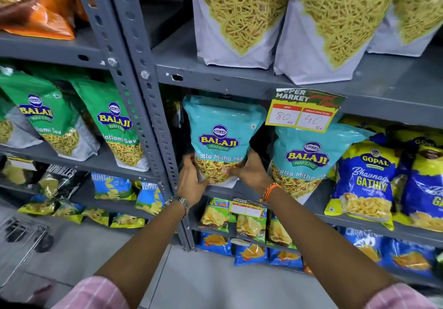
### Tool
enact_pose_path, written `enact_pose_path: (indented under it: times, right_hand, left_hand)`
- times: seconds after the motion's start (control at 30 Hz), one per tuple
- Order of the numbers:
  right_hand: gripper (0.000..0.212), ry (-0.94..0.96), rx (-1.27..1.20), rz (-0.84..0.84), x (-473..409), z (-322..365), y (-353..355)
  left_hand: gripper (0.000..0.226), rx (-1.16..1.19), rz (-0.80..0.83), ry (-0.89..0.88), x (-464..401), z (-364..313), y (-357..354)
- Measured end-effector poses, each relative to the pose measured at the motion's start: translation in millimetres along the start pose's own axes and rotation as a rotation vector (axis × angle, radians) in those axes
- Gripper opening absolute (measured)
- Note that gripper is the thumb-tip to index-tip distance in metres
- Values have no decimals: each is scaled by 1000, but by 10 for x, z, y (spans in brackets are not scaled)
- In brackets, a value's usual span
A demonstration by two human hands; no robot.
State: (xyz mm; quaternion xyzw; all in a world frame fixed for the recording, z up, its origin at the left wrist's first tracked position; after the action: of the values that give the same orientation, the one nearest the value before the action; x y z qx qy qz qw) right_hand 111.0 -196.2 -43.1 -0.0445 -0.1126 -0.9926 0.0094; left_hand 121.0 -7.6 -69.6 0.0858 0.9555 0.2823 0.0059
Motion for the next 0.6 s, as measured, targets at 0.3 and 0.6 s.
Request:
enact_pose_path:
  times: [0.3,0.6]
  right_hand:
    - [83,9,-57,-225,915,244,217]
    - [28,528,41,-657,2012,1759,1090]
  left_hand:
    - [102,86,-10,-24,664,-80,30]
    - [76,187,-152,-333,1280,-1446,359]
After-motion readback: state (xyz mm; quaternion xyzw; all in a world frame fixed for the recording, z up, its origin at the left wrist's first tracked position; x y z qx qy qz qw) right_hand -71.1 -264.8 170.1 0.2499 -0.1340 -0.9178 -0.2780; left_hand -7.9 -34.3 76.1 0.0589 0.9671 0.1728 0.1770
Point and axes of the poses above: each hand's wrist, its own x-axis away from the middle knuckle, its own y-axis out of the back of the hand, z = x × y, the point moved 8 cm from there along -x, towards the middle knuckle, and after that the axes turned 6 degrees about z, right-handed, at the moved point
